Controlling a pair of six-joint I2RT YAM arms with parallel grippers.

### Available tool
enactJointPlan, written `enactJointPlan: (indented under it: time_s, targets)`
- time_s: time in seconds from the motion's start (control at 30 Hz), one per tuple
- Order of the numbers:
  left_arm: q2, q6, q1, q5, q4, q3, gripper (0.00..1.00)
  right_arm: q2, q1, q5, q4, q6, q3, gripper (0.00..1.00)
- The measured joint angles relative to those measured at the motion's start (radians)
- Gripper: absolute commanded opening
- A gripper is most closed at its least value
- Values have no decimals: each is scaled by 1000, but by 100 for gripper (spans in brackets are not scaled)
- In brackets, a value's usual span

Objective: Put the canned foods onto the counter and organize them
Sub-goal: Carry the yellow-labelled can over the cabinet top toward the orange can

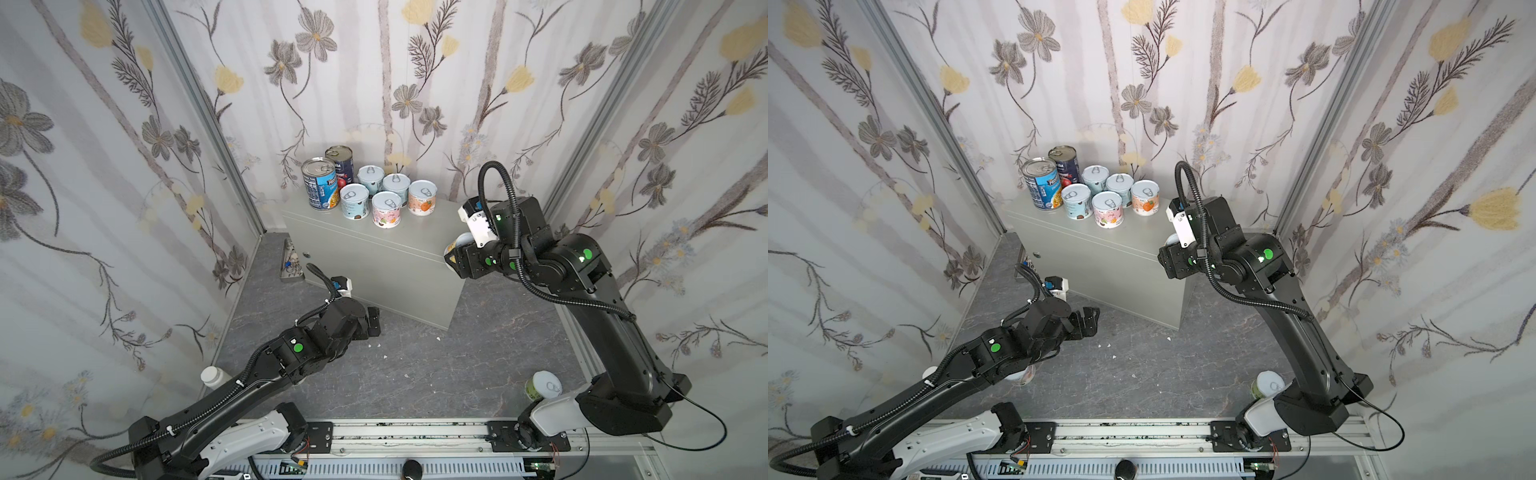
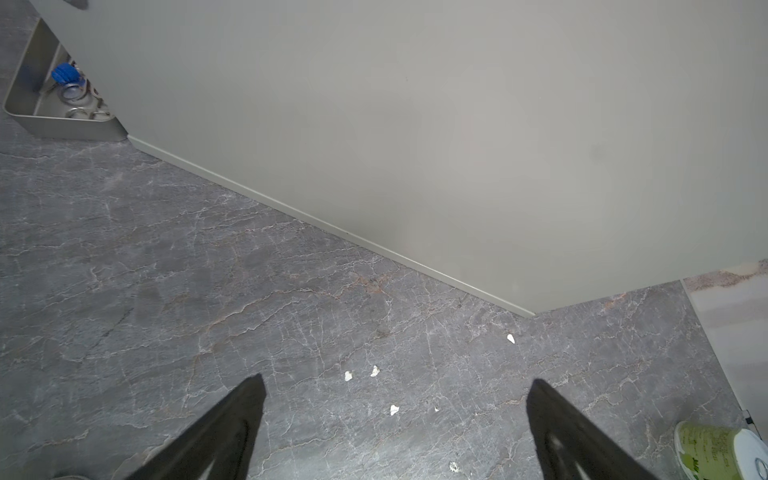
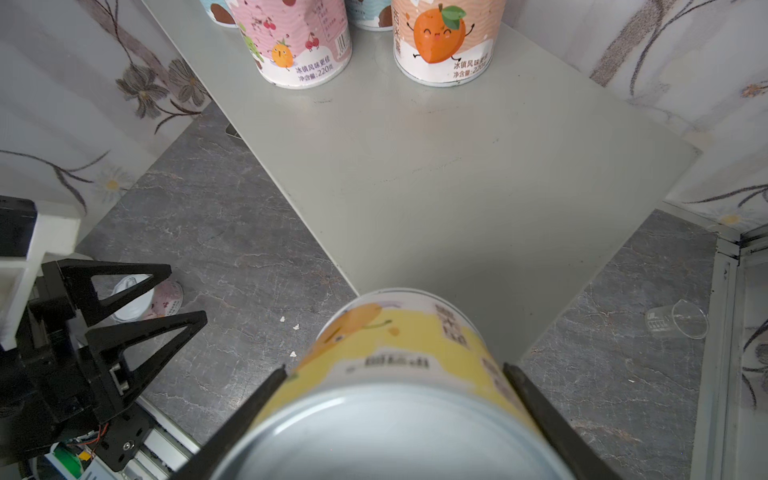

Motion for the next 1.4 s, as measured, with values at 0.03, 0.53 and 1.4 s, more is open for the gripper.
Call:
enactJointPlan:
  time_s: [0.03, 0.53, 1.4]
  targets:
    - [5, 0, 0, 5, 5, -3, 100, 9, -3, -1, 0, -2, 6, 59]
    - [50, 4, 0, 36, 61, -59, 100, 100, -79, -15, 36, -27, 73, 62]
    - [89, 28, 0, 53, 118, -99, 100, 237, -77, -15, 61, -44, 153, 68]
